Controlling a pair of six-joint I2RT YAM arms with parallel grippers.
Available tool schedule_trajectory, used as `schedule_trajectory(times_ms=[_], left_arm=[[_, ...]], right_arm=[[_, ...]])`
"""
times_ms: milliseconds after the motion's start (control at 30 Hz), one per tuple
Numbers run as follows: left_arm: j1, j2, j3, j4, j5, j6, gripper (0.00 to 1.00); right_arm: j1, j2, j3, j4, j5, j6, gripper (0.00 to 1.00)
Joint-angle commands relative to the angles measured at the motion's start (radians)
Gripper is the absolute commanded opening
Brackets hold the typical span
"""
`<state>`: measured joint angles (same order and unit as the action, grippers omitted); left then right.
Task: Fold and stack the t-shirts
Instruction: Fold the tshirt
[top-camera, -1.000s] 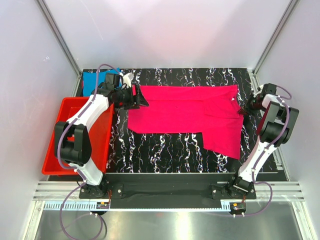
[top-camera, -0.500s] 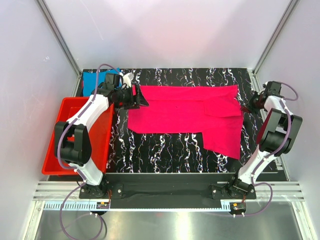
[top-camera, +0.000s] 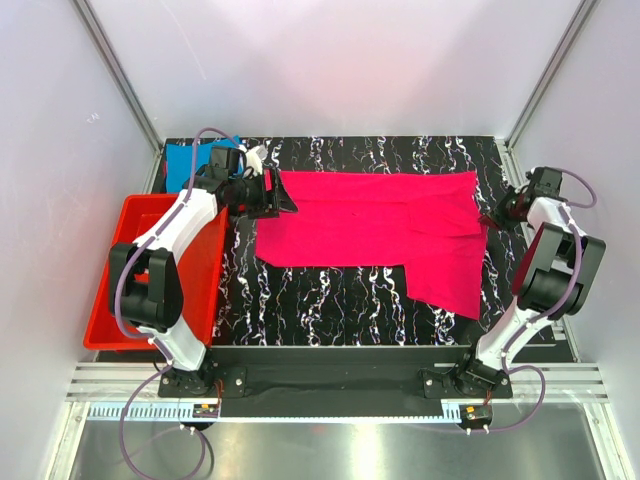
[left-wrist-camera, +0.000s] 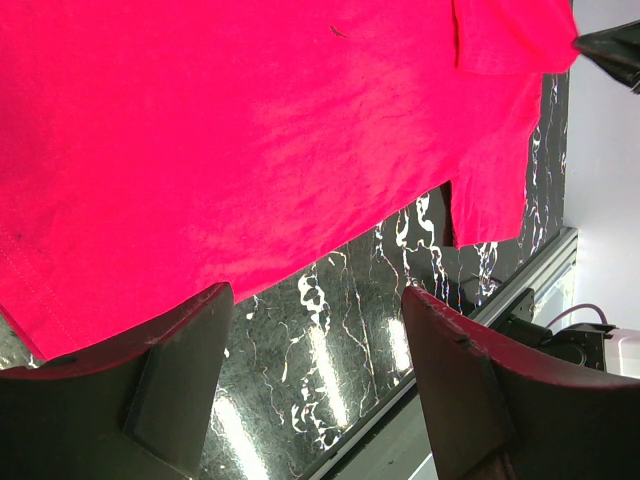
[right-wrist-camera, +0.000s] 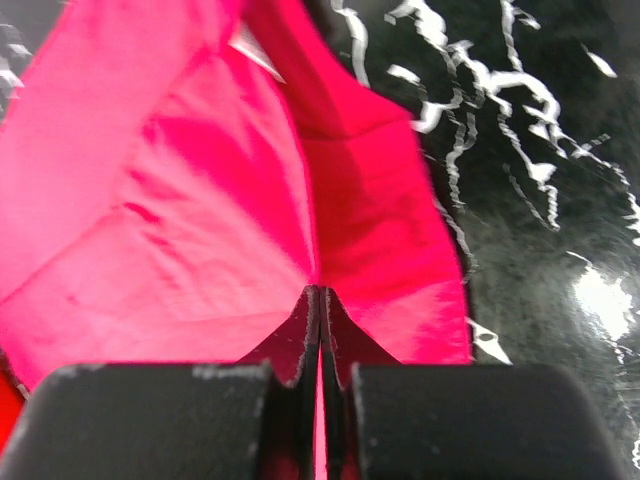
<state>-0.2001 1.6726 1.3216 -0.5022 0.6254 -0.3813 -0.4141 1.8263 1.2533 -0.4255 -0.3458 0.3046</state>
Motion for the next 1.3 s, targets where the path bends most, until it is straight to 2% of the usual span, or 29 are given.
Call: schedule_trajectory(times_ms=[0, 533, 1033, 1133, 1267], left_arm=[[-0.001, -0.020, 0.016, 0.037, 0.022, 0.004, 0.74], [-0.002, -0.024, 0.011, 0.031, 0.023, 0.010, 0.74], [-0.002, -0.010, 0.013, 0.033, 0.025, 0.010, 0.73], [-0.001, -0.007, 0.014, 0.031, 0.023, 0.010, 0.73], [-0.001, -0.005, 0.019, 0.030, 0.020, 0.013, 0.73]], right_arm=[[0.005, -0.071, 0.046, 0.053, -0.065, 0.021, 0.00], [0.008, -0.139, 0.061, 0.056, -0.096, 0.022, 0.00], [0.015, -0.144, 0.066, 0.027, -0.059, -0.004, 0.00], [0.017, -0.144, 0.067, -0.036, 0.013, 0.002, 0.03], [0.015, -0.113, 0.052, -0.156, 0.181, 0.019, 0.10]])
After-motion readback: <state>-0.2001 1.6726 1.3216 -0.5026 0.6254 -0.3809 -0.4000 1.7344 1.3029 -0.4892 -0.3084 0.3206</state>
